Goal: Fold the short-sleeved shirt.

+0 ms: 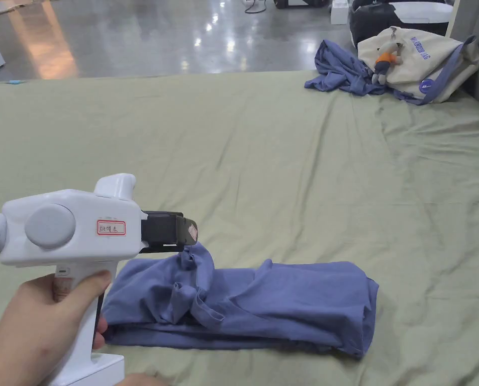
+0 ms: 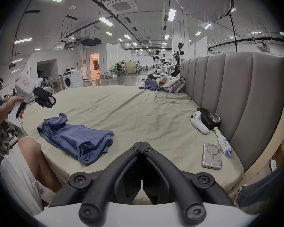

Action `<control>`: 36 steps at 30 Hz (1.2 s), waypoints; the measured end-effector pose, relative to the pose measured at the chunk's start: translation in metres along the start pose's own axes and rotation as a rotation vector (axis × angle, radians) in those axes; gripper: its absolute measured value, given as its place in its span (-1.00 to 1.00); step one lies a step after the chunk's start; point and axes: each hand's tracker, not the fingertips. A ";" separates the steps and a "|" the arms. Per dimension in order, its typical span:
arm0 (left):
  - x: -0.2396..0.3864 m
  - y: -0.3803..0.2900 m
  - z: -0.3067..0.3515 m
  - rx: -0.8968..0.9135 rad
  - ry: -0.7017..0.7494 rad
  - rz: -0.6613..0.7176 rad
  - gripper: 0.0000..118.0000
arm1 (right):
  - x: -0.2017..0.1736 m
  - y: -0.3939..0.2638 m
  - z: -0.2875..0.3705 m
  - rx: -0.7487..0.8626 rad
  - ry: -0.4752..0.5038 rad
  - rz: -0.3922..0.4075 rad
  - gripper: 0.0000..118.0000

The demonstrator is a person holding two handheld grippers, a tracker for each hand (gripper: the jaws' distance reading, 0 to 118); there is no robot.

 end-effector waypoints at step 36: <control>-0.076 -0.112 0.112 0.583 -0.013 0.001 -0.38 | -0.009 0.003 0.005 0.065 0.004 0.029 -0.96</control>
